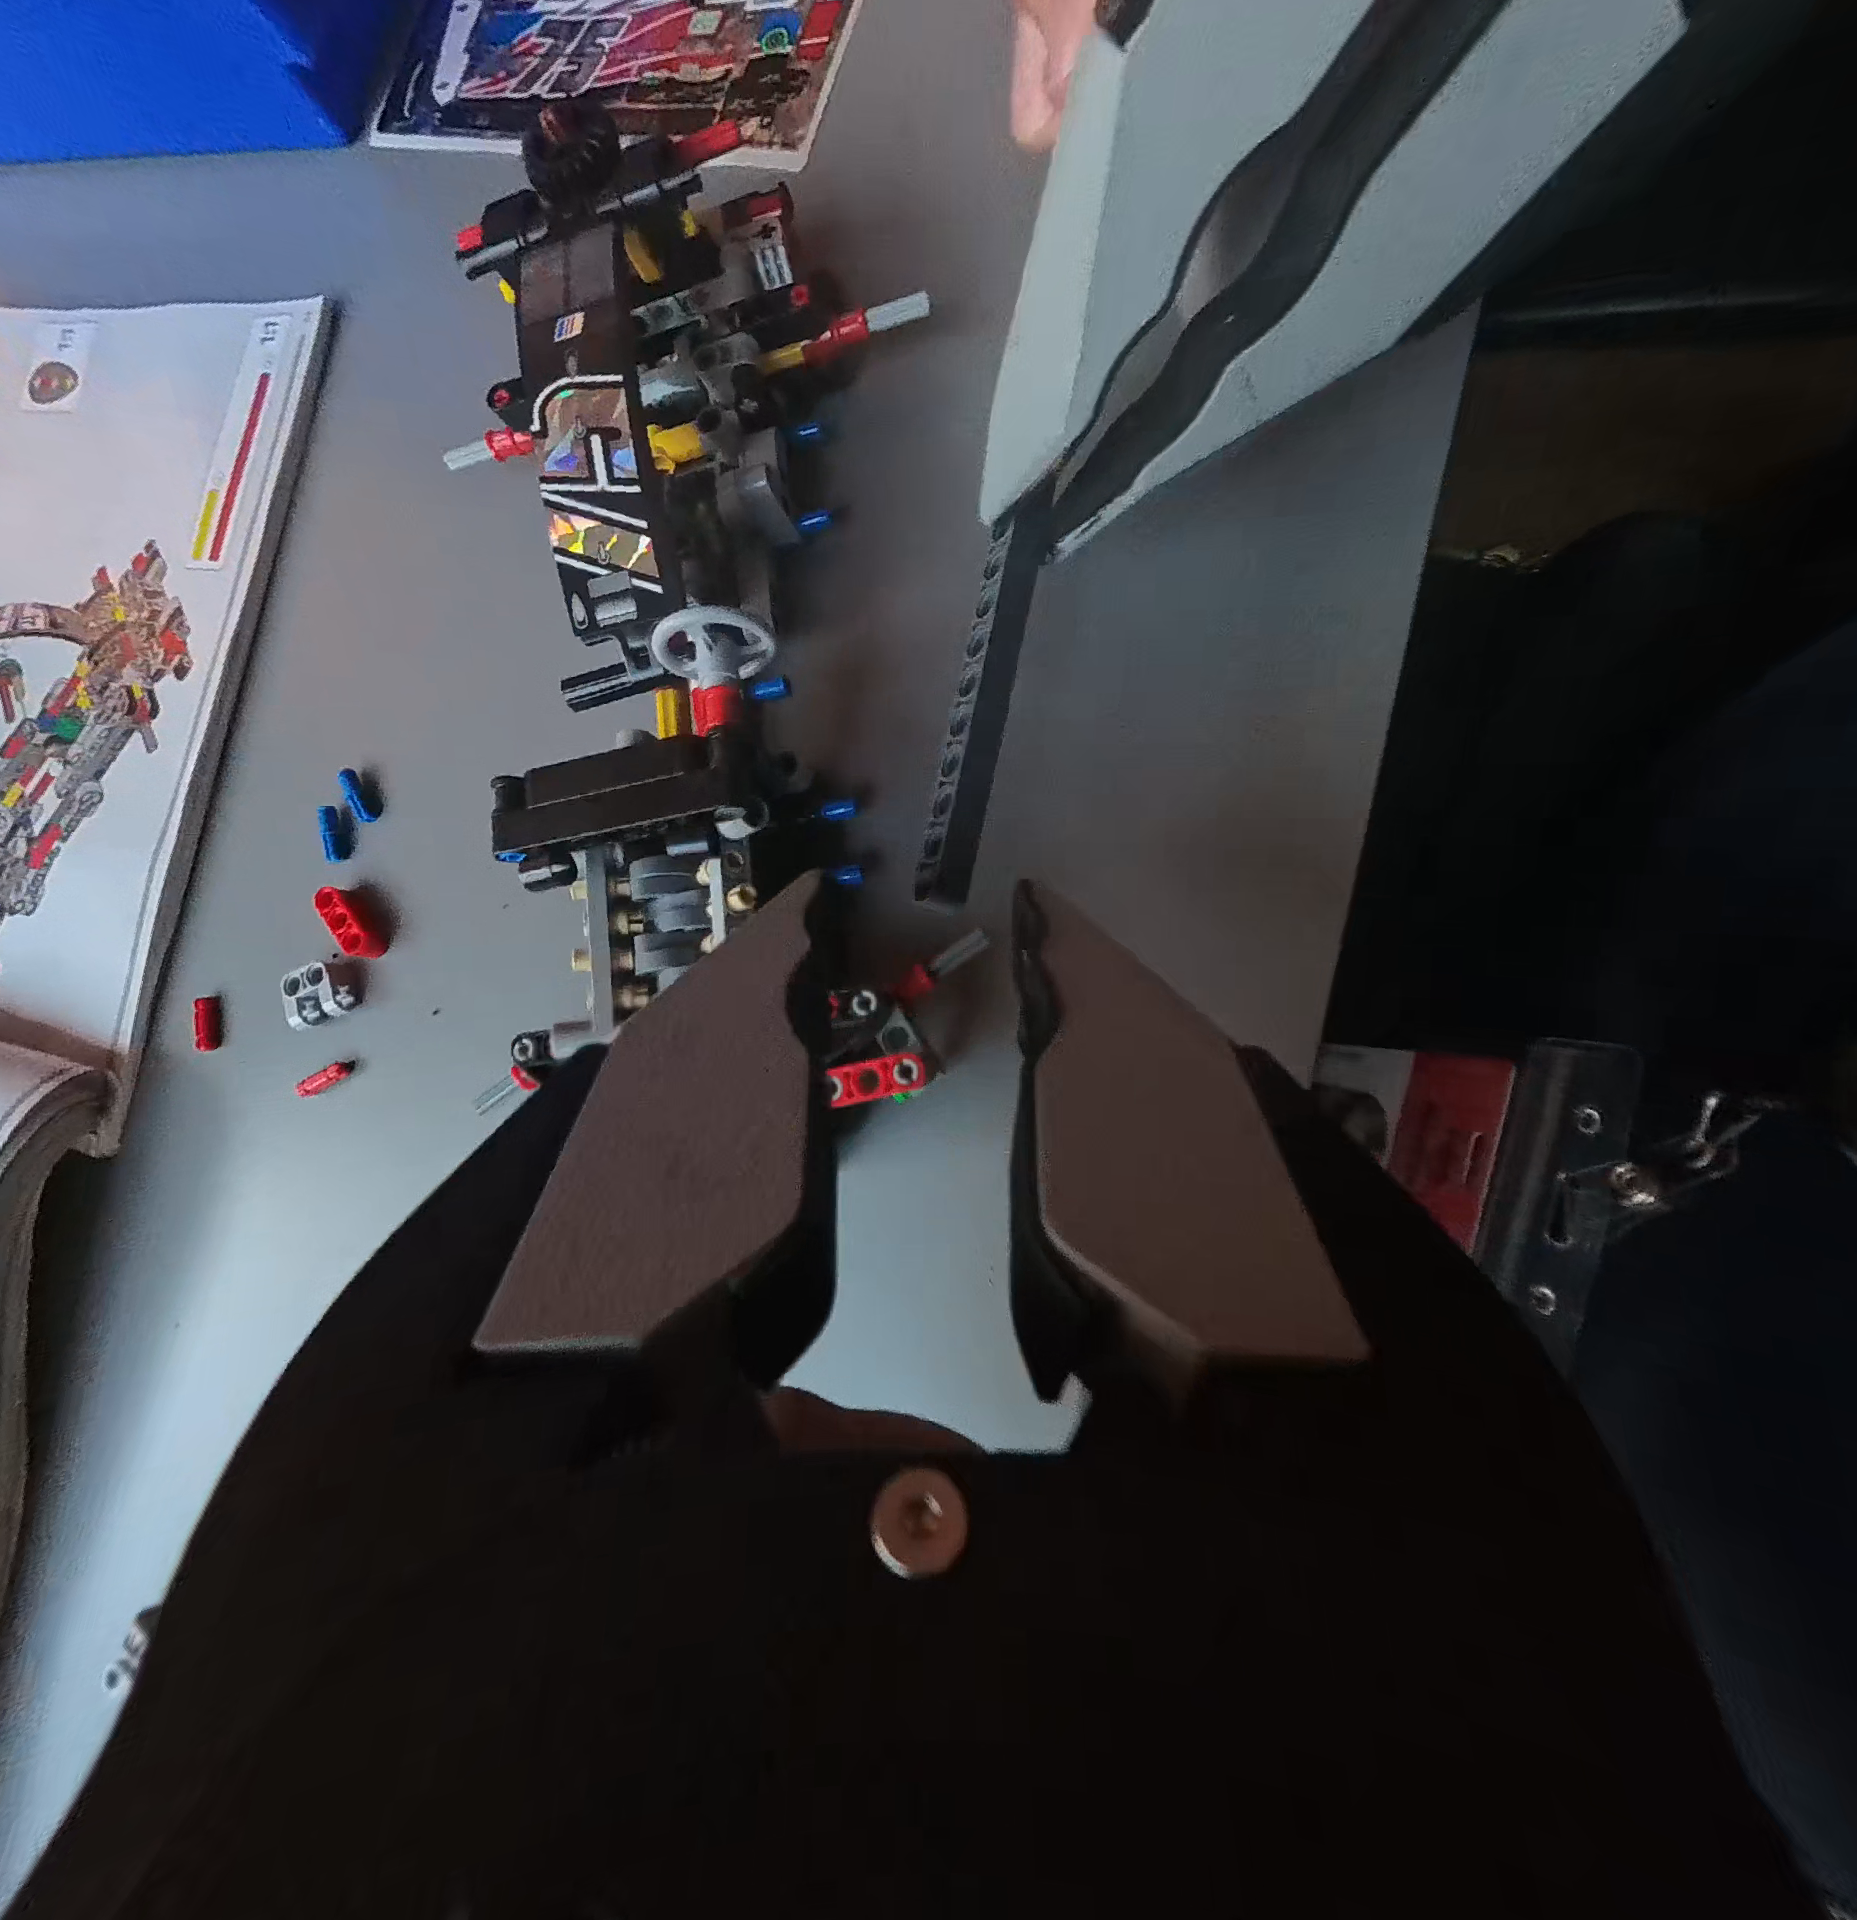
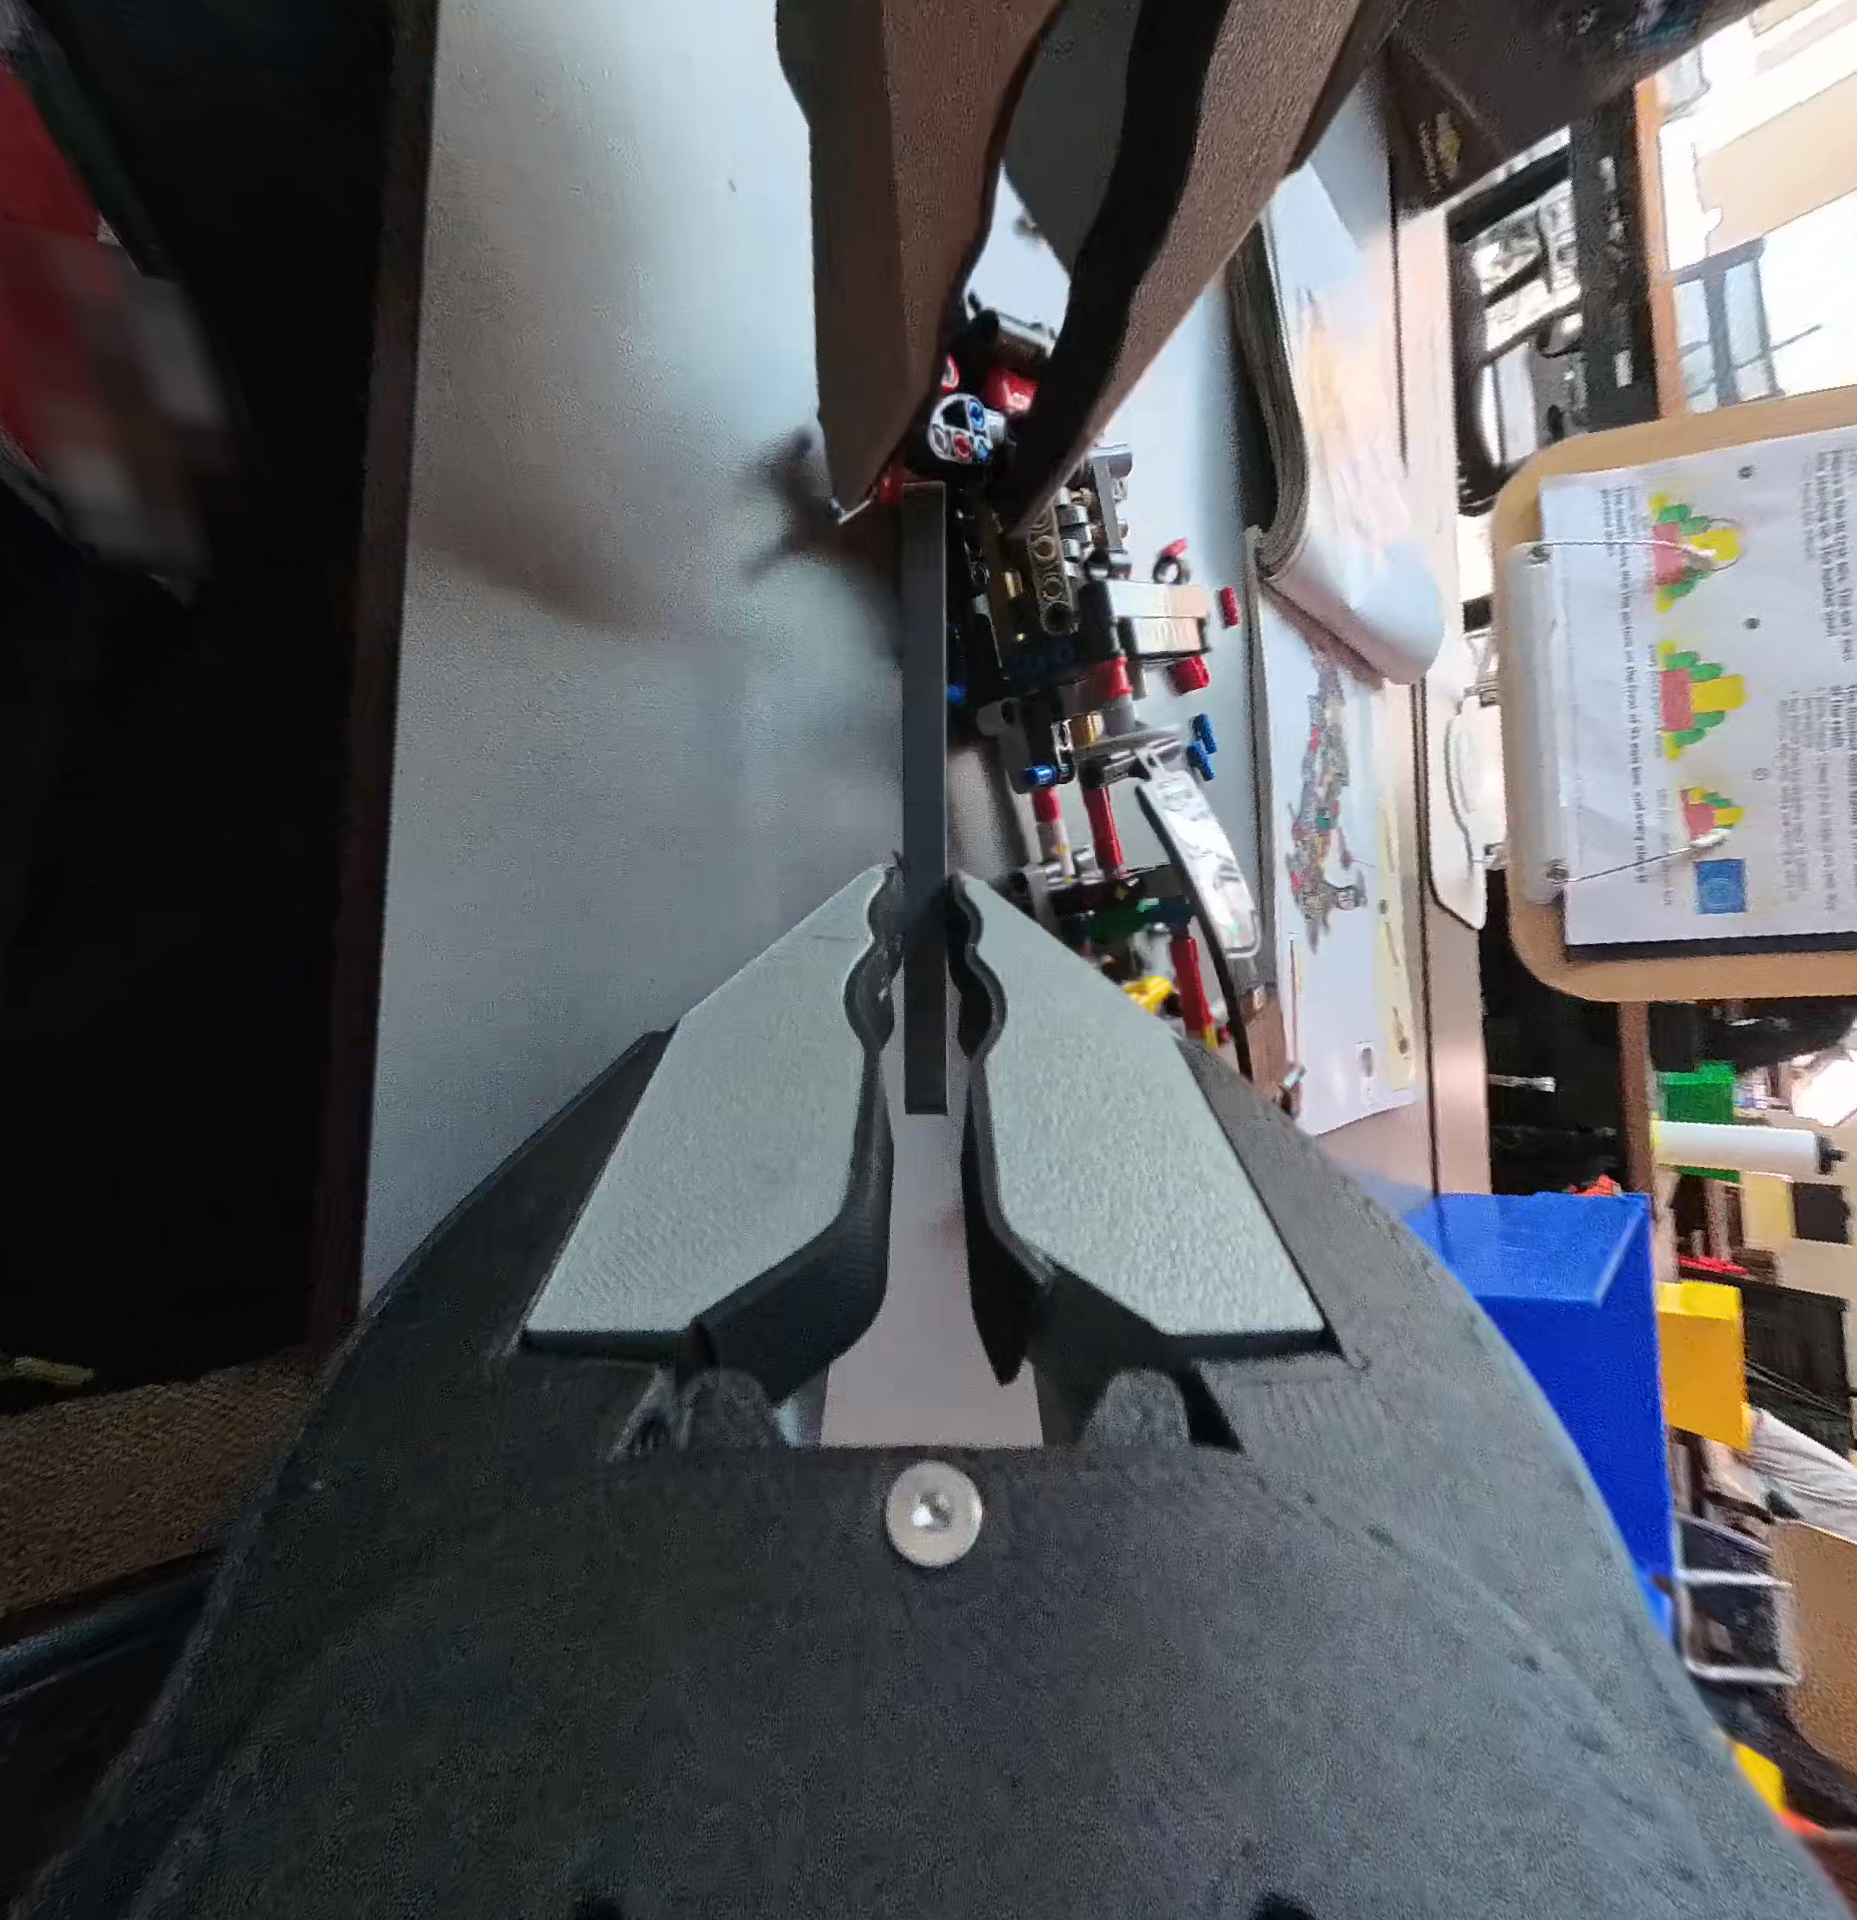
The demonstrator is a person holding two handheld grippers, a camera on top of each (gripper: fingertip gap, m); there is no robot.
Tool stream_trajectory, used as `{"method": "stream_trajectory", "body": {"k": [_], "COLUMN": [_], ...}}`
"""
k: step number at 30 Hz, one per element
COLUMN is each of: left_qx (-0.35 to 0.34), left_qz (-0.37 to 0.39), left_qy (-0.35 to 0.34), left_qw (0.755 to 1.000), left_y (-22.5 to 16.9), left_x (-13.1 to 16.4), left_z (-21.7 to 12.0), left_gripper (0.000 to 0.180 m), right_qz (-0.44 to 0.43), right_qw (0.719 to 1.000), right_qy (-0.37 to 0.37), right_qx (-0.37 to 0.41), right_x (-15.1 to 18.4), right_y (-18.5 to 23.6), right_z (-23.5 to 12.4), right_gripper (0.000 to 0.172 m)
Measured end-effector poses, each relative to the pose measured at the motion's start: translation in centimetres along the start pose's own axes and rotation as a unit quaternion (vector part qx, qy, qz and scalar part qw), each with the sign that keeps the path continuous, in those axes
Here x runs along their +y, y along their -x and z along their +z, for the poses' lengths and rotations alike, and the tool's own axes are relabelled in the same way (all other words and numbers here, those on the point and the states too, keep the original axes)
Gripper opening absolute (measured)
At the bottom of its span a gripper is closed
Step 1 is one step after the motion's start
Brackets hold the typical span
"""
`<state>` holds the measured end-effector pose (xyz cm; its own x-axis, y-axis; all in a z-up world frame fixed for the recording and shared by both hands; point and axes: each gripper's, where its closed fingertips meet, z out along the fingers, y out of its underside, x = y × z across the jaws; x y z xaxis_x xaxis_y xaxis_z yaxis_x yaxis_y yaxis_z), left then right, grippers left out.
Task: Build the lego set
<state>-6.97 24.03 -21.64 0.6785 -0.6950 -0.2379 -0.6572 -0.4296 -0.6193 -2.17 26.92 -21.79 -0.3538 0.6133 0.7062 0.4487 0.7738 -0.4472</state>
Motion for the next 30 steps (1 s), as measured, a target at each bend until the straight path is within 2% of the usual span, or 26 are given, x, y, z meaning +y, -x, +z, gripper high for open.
{"method": "stream_trajectory", "body": {"k": [3,5,7,10,13,15,18,21,26,30], "left_qx": [0.008,0.015,0.005,0.002,0.028,0.058,0.099,0.137,0.188,0.206], "left_qz": [-0.003,0.007,0.026,0.038,-0.028,-0.096,-0.169,-0.208,-0.253,-0.273], "left_qy": [0.004,-0.007,-0.018,-0.013,-0.007,-0.015,-0.021,-0.023,-0.031,-0.035], "left_qw": [1.0,1.0,0.999,0.999,0.999,0.994,0.98,0.968,0.949,0.939], "left_y": [-0.3,-0.8,-1.0,-1.3,-1.6,-1.5,-1.2,-1.3,-1.5,-1.4], "left_x": [0.2,-0.1,-0.5,-0.3,0.0,0.0,-0.1,-0.3,-0.4,-0.2], "left_z": [0.8,1.0,1.0,1.2,1.5,1.5,1.3,1.3,1.3,1.2], "left_gripper": [0.024,0.021,0.01,0.008,0.007,0.006,0.007,0.007,0.007,0.006], "right_qz": [-0.012,0.02,0.062,0.123,0.161,0.134,0.066,-0.006,-0.083,-0.112], "right_qw": [1.0,1.0,0.997,0.987,0.982,0.989,0.995,0.997,0.991,0.986], "right_qy": [-0.001,-0.02,-0.035,-0.063,-0.058,-0.058,-0.067,-0.049,-0.039,-0.039], "right_qx": [0.026,0.001,-0.03,-0.081,-0.086,-0.04,0.023,0.053,0.095,0.12], "right_x": [0.1,-0.1,0.0,0.1,0.5,0.0,-1.7,-2.7,-3.8,-4.5], "right_y": [0.1,0.7,0.9,0.6,-0.2,-1.1,-1.4,-0.7,-0.3,-0.3], "right_z": [-0.2,-0.4,-0.4,-0.6,0.0,0.2,0.1,1.0,2.4,2.8], "right_gripper": [0.005,0.005,0.005,0.005,0.008,0.019,0.024,0.022,0.003,0.012]}}
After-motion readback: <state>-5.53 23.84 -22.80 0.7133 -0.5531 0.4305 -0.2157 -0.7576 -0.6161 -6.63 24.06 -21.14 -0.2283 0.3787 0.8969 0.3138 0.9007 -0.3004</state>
